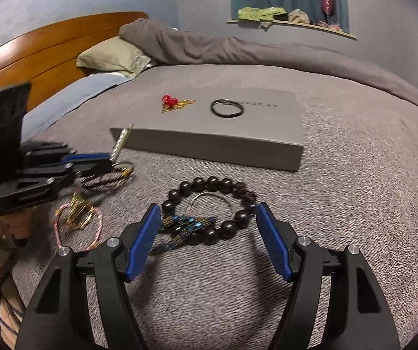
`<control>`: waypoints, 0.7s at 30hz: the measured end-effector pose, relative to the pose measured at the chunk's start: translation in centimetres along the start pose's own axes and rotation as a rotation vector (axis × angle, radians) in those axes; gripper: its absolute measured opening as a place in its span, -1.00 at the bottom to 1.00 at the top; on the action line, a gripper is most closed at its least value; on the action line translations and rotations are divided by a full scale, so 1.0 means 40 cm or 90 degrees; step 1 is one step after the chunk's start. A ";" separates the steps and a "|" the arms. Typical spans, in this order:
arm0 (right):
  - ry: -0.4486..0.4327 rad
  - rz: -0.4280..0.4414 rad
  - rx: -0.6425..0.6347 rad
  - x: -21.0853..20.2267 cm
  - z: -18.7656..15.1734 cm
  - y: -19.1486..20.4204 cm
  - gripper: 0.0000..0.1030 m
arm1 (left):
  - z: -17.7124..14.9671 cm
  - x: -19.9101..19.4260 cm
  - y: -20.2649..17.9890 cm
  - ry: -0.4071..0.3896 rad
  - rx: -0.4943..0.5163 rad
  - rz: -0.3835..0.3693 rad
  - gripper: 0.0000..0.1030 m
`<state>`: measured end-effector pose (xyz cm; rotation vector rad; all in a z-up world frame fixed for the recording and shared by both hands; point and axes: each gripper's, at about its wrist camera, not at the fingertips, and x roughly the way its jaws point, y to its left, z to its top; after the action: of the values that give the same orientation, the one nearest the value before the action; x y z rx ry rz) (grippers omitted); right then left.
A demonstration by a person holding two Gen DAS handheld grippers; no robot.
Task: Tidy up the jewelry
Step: 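Grasp the dark wooden bead bracelet with the right tool while the left tool closes on the pile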
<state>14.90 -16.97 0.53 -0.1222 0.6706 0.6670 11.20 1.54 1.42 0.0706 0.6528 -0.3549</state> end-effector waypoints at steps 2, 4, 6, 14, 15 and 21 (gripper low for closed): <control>-0.002 -0.009 0.018 0.002 0.007 -0.022 0.23 | -0.001 -0.010 0.011 -0.003 -0.006 0.002 -0.83; 0.003 -0.015 0.033 0.010 0.010 -0.041 0.07 | -0.002 -0.019 0.024 -0.006 -0.017 0.001 -0.83; 0.011 -0.017 0.049 0.022 0.011 -0.062 -0.05 | -0.002 -0.026 0.039 -0.009 -0.032 -0.004 -0.84; 0.048 0.008 0.094 0.088 0.010 -0.104 -0.60 | 0.000 -0.062 0.089 -0.029 -0.079 -0.014 -0.93; 0.049 0.011 0.095 0.090 0.011 -0.104 -0.62 | -0.002 -0.063 0.091 -0.028 -0.079 -0.014 -0.93; 0.030 0.022 0.105 0.076 0.022 -0.106 -0.75 | -0.020 -0.028 0.107 0.026 -0.088 0.011 -0.92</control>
<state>19.72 -18.40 -1.08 0.0255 0.7712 0.6409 11.38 6.03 1.28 -0.0478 0.7157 -0.2909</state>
